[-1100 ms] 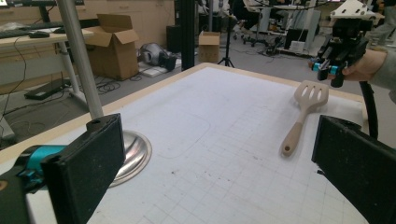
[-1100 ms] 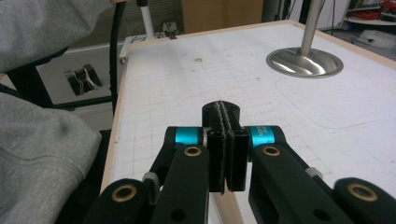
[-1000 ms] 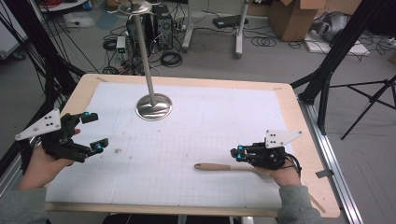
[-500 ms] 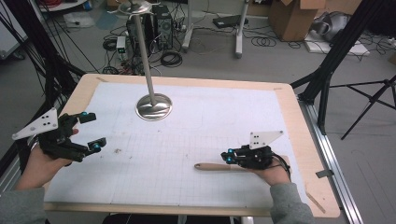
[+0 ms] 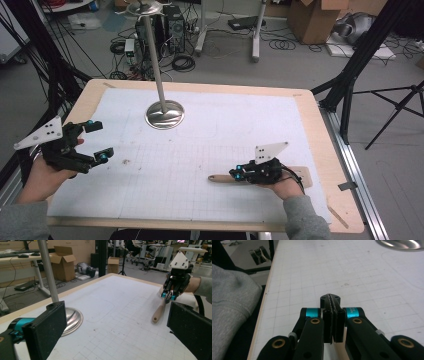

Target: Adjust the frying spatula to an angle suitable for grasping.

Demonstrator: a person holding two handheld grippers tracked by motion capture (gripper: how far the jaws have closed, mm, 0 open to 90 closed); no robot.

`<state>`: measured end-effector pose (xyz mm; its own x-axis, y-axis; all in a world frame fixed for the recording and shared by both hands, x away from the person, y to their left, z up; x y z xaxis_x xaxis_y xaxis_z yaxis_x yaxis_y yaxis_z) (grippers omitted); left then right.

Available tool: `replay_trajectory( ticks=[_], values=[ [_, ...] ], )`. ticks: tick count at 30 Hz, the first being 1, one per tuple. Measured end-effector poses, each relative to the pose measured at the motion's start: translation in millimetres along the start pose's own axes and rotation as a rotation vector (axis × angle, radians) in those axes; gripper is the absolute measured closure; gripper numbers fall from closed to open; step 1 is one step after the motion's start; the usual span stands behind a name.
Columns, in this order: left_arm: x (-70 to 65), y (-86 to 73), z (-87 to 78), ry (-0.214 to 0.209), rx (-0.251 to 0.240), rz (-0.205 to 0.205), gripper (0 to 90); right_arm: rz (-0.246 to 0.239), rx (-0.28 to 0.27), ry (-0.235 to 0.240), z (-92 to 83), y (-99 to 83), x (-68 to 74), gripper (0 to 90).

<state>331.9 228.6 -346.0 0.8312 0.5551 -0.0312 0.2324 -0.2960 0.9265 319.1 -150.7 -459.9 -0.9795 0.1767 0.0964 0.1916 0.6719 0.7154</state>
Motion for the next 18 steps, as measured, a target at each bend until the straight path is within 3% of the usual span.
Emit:
replay_trajectory(
  ticks=[11,18],
  values=[
    [0.8,-2.5,-1.5,0.007,0.006,-0.005,3.2,-0.015,0.107,0.015,21.0,-8.1,-0.5,89.8],
    [2.5,-4.5,-3.3,0.013,0.007,-0.011,3.2,-0.021,0.13,0.02,26.0,-8.8,-0.6,89.7]
  ],
)
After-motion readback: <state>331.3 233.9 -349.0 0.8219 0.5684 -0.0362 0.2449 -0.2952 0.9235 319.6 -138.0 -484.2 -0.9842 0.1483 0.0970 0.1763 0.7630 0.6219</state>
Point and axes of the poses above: each handheld gripper's, and its own axes: z roughly forward along the jaws, y roughly out of its top, x roughly to its left, the point moved 9 cm from there along z, roughly forward along the jaws, and after that the axes turned 13 degrees about x, right-handed, at the moved point
